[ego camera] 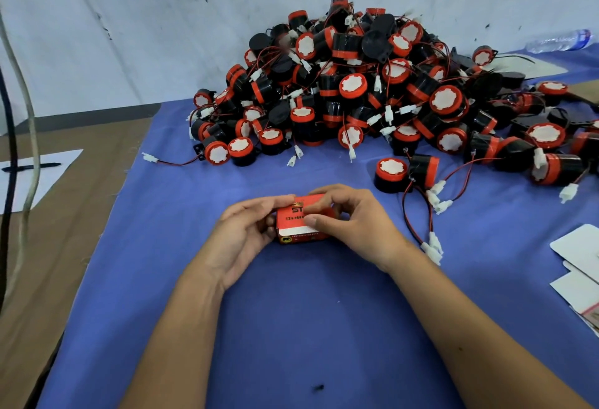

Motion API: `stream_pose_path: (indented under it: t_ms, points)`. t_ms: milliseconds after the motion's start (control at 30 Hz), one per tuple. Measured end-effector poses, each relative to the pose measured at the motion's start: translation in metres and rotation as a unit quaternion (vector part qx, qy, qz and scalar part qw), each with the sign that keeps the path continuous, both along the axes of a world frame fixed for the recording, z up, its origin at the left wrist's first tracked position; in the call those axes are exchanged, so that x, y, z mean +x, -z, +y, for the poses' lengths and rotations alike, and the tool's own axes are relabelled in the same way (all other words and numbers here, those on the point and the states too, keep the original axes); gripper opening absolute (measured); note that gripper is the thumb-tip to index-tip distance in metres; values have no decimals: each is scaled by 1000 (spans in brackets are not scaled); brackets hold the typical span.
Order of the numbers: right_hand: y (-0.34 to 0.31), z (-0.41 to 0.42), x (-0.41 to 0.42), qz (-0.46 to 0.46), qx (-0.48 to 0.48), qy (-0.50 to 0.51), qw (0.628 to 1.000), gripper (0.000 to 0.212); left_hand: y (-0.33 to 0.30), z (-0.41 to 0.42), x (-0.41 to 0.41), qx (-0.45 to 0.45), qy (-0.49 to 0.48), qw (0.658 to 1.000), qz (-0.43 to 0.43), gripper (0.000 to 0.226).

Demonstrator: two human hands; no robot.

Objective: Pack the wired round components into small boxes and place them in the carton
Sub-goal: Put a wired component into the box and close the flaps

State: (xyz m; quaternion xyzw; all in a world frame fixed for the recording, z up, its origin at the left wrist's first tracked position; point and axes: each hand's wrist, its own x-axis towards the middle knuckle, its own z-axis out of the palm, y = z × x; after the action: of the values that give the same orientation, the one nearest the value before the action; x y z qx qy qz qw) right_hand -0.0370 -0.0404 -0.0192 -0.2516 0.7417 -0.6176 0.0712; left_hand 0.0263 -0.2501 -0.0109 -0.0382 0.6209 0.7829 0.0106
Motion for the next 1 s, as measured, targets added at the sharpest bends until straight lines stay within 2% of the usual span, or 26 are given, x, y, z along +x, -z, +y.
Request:
stream_pose_path:
  t_ms: [133, 200, 300, 433, 567, 667, 833, 1000]
  points:
    - [0, 5, 0, 27, 14, -43, 999, 19, 3, 6, 4, -181, -13, 982, 54, 47]
    - [-1, 5, 1, 69, 33, -37, 996, 23, 5, 9, 2, -209, -20, 974, 81, 42]
    - [-3, 3, 1, 150, 56, -7, 987, 24, 6, 10, 1, -235, -16, 965, 113, 37]
    - [-6, 3, 2, 198, 89, 4, 976, 26, 5, 8, 2, -250, -2, 961, 114, 39]
    - [-7, 7, 5, 225, 124, -25, 966, 42, 3, 6, 5, -235, 3, 967, 97, 70]
    - [-9, 6, 6, 261, 154, -8, 953, 41, 5, 7, 4, -240, -7, 966, 91, 84]
    - [-12, 3, 8, 279, 134, 25, 950, 36, 5, 6, 3, -256, -7, 963, 85, 81]
    - [-6, 5, 7, 247, 169, -14, 954, 49, 5, 6, 2, -273, -17, 958, 82, 77]
